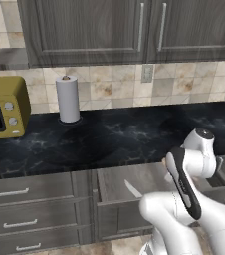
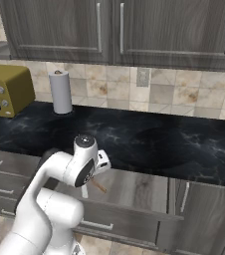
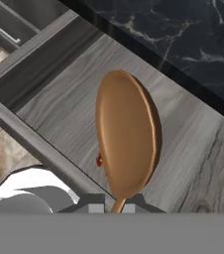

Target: Pick up the metallic utensils from the counter and place them in the open drawer. Make sure not to pick up any wooden utensils.

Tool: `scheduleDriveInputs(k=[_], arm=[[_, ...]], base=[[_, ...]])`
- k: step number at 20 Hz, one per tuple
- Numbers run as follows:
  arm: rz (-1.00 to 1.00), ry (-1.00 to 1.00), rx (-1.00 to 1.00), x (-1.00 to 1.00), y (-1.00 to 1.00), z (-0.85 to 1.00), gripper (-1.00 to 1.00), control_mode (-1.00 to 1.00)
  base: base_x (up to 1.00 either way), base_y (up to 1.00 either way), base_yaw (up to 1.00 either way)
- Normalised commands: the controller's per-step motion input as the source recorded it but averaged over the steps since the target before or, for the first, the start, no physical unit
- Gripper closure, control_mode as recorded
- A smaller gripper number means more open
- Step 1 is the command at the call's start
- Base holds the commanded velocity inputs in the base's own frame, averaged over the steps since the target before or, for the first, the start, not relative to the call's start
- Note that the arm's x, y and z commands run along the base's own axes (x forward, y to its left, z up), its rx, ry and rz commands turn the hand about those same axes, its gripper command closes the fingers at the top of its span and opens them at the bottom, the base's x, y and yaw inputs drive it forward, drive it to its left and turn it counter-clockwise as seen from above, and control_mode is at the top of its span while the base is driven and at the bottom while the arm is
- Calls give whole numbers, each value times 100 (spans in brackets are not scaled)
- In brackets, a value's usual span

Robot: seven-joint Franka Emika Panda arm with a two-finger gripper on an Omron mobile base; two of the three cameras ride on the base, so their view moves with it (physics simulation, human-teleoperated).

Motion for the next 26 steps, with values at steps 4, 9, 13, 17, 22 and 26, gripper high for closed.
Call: scheduleDriveInputs(k=[4, 9, 13, 17, 22, 26], arm=[[-3, 13, -1, 21, 0, 0, 100, -100], [-11, 27, -1, 1, -2, 0, 100, -100], [-20, 23, 0, 15, -1, -4, 100, -100], [-15, 11, 0, 5, -18, -13, 100, -100], [-1, 0, 0, 0, -15, -45, 100, -100], [0, 0, 0, 0, -6, -63, 100, -100]], base=[[0, 0, 0], [0, 0, 0], [0, 0, 0], [0, 0, 0], [0, 0, 0], [0, 0, 0]])
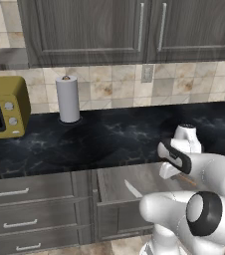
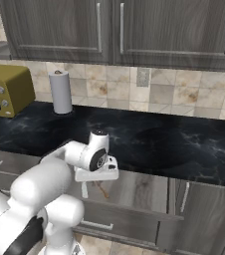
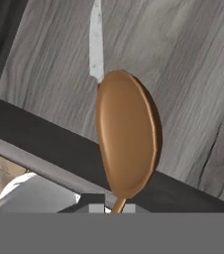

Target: Pick up the metallic utensils from the counter and place them in the open drawer. Make sure not to pick up any wooden utensils.

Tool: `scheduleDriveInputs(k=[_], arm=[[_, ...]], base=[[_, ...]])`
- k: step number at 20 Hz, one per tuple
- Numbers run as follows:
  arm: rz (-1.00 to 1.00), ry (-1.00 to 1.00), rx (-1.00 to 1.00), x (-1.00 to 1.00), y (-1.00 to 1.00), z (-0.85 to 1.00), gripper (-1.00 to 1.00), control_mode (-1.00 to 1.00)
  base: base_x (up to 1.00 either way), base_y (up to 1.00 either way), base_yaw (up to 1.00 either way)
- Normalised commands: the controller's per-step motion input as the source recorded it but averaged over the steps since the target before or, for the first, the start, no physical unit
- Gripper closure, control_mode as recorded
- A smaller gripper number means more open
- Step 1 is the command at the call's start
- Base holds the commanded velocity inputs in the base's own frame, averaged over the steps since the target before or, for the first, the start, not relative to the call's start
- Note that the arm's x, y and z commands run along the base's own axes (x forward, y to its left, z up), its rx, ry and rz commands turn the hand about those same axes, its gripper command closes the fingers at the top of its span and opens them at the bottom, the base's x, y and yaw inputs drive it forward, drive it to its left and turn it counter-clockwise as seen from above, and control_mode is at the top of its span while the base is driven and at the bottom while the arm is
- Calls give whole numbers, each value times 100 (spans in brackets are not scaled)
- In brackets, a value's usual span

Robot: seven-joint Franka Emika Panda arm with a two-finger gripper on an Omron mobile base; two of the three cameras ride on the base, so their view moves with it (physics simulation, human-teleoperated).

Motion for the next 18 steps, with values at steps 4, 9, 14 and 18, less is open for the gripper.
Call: scheduleDriveInputs(k=[4, 9, 14, 18], arm=[[-2, 0, 0, 0, 0, -41, 100, -100], [-1, 0, 0, 0, -1, -21, 100, -100], [0, 0, 0, 0, -2, -23, 100, -100], [0, 0, 0, 7, 0, -17, 100, -100]], base=[[0, 0, 0], [0, 0, 0], [0, 0, 0], [0, 0, 0]])
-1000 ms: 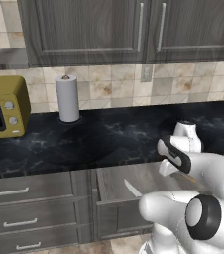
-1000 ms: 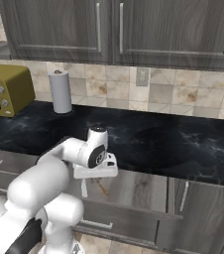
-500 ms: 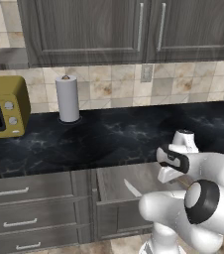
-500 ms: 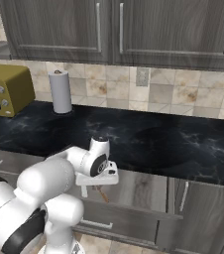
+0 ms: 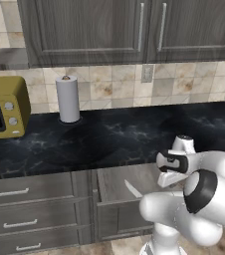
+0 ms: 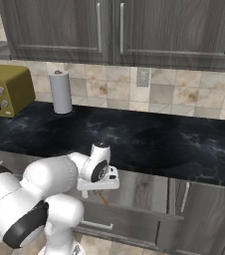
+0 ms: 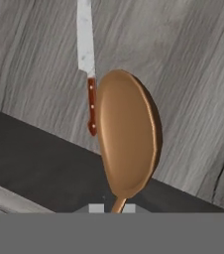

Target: Pick up the metallic utensils from the counter and place them in the open drawer. Make sure not to pick up any wooden utensils.

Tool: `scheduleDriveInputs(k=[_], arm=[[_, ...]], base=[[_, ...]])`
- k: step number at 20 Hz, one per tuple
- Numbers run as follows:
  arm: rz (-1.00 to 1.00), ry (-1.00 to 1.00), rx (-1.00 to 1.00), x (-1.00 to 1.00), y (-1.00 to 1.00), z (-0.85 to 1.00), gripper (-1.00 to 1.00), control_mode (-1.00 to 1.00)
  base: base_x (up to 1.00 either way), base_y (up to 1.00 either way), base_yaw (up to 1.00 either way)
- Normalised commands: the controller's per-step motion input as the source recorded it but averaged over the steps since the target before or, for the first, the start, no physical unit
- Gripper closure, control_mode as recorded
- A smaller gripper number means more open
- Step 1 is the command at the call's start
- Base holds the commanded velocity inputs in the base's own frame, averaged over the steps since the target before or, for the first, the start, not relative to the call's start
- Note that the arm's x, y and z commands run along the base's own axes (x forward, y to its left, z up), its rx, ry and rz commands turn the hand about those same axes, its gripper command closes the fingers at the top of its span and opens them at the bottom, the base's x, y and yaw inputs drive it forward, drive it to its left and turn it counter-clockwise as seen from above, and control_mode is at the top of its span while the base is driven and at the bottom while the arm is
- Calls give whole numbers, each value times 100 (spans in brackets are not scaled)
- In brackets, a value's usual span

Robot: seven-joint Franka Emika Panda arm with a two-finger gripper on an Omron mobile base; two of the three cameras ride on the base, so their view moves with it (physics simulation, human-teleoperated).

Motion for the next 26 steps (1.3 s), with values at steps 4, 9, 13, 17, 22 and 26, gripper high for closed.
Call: scheduleDriveInputs(k=[4, 9, 13, 17, 22, 26], arm=[[0, 0, 0, 20, 0, -3, 100, -100], [0, 0, 0, 17, 0, 0, 100, -100], [0, 6, 0, 2, -2, 1, 100, -100], [0, 3, -1, 12, -2, 0, 100, -100], [1, 0, 0, 21, 0, -1, 100, -100], [5, -4, 0, 14, -2, -8, 100, -100]], base=[[0, 0, 0], [0, 0, 0], [0, 0, 0], [0, 0, 0], [0, 0, 0], [0, 0, 0]])
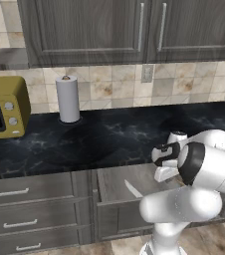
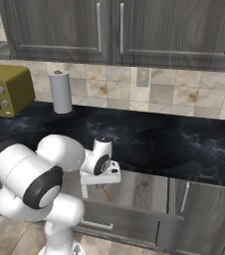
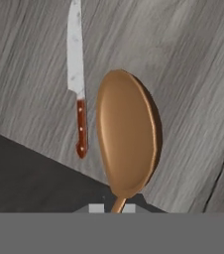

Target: Pick up the metallic utensils from the counter and place them in the open drawer. Make sure not to pick up any wooden utensils.

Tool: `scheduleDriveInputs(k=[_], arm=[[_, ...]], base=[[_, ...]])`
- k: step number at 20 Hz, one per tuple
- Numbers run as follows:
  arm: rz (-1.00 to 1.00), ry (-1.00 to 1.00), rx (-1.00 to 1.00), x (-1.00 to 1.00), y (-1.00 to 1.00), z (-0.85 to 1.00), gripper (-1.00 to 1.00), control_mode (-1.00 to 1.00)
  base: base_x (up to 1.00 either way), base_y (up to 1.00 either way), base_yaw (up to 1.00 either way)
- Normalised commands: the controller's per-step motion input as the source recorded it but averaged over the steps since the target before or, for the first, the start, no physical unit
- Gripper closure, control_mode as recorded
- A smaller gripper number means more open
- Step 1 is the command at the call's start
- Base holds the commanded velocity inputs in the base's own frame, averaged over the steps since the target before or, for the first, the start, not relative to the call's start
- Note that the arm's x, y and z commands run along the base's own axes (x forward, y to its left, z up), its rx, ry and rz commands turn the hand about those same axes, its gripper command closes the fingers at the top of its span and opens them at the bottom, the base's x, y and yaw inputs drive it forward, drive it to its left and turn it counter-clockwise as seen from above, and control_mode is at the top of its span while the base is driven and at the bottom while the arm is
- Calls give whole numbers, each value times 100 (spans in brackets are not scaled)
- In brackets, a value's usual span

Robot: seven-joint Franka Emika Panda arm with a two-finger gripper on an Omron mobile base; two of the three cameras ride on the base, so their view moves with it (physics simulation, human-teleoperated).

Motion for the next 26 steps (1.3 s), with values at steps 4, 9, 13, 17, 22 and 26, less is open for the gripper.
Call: scheduleDriveInputs(k=[4, 9, 13, 17, 22, 26], arm=[[5, -4, 0, 10, -2, -14, 100, -100], [3, -5, 0, 0, -5, -17, 100, -100], [0, -3, 0, 1, -3, -24, 100, -100], [0, -1, 0, 3, 0, -24, 100, -100], [0, 0, 0, 15, 0, -19, 100, -100], [0, 0, 0, 28, 0, -1, 100, -100]], base=[[0, 0, 0], [0, 0, 0], [0, 0, 0], [0, 0, 0], [0, 0, 0], [0, 0, 0]])
